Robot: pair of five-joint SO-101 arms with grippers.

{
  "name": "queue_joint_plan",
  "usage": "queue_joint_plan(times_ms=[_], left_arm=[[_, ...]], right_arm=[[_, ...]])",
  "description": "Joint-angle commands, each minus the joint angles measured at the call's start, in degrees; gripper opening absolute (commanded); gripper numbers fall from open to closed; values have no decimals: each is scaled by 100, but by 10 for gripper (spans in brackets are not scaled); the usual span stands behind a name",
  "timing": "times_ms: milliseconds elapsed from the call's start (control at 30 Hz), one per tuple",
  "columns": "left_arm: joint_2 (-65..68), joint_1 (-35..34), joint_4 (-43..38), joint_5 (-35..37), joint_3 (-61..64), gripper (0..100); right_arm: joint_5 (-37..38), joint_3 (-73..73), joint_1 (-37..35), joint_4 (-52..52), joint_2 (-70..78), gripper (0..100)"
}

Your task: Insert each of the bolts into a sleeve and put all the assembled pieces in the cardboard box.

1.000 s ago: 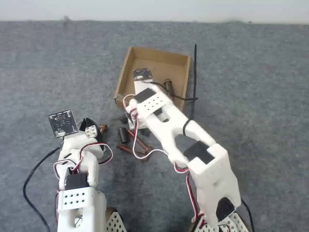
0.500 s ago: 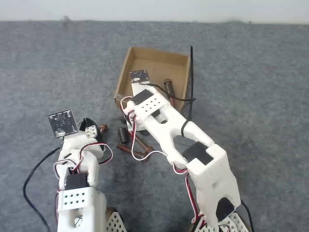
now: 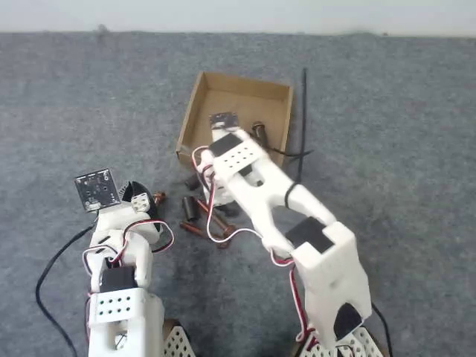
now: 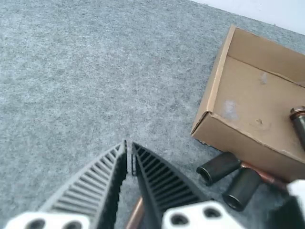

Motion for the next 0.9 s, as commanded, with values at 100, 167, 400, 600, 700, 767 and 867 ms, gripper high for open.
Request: queue_joint_plan(times_ms=[100,167,400,600,700,767,867], left_arm=[[-141,18,-62,-97,-84,17],[-141,18,-62,-97,-84,17],[-141,0,-62,-97,-84,17],[-141,-9,-44,-97,-84,17],[-141,-18,-44,-97,-84,17],[-141,-18,-44,-97,-84,17],[-141,-18,-44,-97,-84,17]], right_arm=[[334,-255,945,743,-989,6],[352,-255,1288,884,-1103,6],[624,-246,1938,1147,-1209,6],[993,-132,2580,1367,-1209,6],[1196,352,2862,1147,-1305,6],[1284,765,2976,901,-1437,6],[1319,1345,3125,558,-1763,6]])
